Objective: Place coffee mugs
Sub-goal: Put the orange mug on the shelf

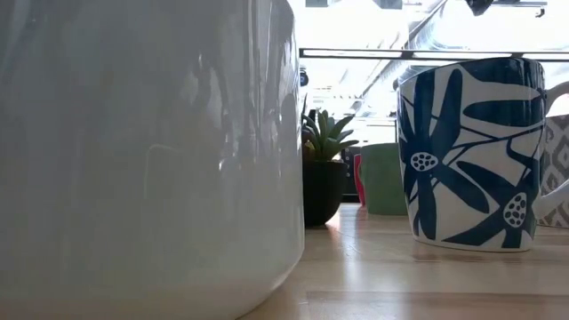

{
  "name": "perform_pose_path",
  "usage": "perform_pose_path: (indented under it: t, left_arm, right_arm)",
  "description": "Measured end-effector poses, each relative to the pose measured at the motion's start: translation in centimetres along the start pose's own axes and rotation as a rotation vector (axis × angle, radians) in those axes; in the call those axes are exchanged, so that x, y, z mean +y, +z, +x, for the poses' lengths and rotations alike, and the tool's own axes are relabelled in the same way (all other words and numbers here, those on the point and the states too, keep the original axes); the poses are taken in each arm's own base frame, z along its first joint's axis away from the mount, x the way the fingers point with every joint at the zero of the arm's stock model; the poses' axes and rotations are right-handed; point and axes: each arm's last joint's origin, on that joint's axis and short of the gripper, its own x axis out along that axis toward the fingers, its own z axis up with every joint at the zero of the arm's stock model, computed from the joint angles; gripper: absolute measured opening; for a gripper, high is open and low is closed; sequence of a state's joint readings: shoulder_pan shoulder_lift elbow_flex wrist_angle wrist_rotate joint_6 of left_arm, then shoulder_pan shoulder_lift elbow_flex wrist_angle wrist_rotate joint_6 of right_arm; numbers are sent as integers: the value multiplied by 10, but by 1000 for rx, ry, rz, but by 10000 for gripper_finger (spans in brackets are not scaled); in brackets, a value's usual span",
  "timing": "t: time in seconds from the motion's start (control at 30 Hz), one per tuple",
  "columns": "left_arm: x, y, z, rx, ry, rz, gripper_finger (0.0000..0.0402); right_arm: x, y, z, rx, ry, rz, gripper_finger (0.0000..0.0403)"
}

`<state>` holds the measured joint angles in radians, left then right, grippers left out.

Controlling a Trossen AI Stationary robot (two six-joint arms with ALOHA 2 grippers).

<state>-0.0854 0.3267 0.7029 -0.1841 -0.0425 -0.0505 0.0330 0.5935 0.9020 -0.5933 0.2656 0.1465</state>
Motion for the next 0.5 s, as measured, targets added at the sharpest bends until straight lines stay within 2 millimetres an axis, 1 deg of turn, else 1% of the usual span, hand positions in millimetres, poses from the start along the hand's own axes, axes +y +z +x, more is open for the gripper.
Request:
perform_pose_path:
  t: [0.1,0.23,0.33,0.4,0.5]
  left_arm:
    - [0,0,0,0,0,0,58]
    - [0,0,0,0,0,-5,58]
    - [0,0,0,0,0,-34,58]
    - [0,0,0,2,0,-48,58]
    - [0,-2,0,17,1,-52,58]
  right_arm:
    - [1,-2,11,42,-75,9,119]
    - [4,-1,26,106,-120,18,119]
    - [5,16,32,156,-163,33,119]
    - [2,33,34,203,-237,35,119]
    - [-3,58,35,300,-301,1,119]
